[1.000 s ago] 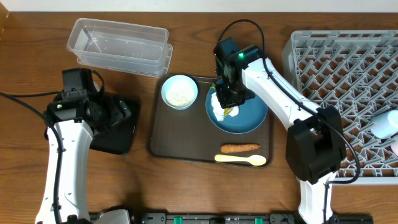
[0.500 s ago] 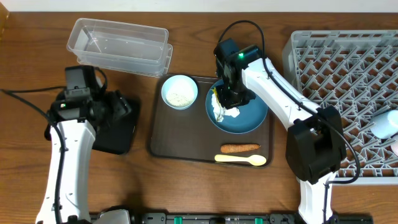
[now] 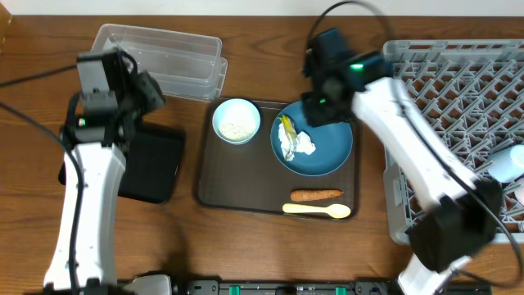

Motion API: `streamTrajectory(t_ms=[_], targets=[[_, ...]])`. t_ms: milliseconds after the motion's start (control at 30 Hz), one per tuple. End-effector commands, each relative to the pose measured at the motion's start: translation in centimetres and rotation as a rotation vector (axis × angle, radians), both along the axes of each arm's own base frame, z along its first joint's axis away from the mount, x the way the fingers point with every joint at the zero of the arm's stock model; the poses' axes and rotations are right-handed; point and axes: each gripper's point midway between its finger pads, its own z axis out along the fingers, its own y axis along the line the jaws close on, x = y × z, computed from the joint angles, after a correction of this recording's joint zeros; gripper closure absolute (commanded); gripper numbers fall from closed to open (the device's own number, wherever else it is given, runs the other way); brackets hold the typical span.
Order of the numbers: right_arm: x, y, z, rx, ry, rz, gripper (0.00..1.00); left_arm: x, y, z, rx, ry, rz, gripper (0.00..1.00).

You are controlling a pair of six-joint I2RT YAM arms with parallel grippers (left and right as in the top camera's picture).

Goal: Sort waste into correct bins and load items into the dishwasher rack

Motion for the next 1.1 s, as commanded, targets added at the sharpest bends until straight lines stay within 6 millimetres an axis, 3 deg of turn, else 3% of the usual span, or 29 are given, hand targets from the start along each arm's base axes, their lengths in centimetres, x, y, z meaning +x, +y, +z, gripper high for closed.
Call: streamTrajectory(t_ms=[0, 167, 333, 500, 700, 833, 1067], targets=[[0.1, -1.9, 3.5, 0.023, -0.075, -0.039, 0.67, 2.8, -0.2, -0.8, 0.033, 0.027, -0.038, 0.56], [-1.2, -3.3, 6.1, 0.035, -0.112, -0.051, 0.66, 7.2, -2.5, -1.9, 0.074, 0.058, -0.139, 0.55], [-2.6, -3.9, 6.9, 0.030, -0.102, -0.053, 0.66, 10.8, -4.6, -3.8, 0.114, 0.064, -0.221, 0.54], [-3.4, -4.3, 6.6, 0.016, -0.070, -0.054, 0.67, 12.2, -4.9, -7.9, 0.122, 0.121, -0.222, 0.54], [-3.5, -4.3, 6.6, 0.015, -0.066, -0.054, 0.69, 12.8, -7.3, -12.0, 0.119, 0.177, -0.271, 0.54], [-3.7, -4.4, 6.5, 0.011, -0.057, -0.054, 0.71, 13.7, -10.1, -12.1, 0.125, 0.132, -0.318, 0.54], [-4.0, -4.5, 6.4, 0.006, -0.045, -0.054, 0.74, 14.3, -16.7, -10.5, 0.109, 0.027, -0.408, 0.54]])
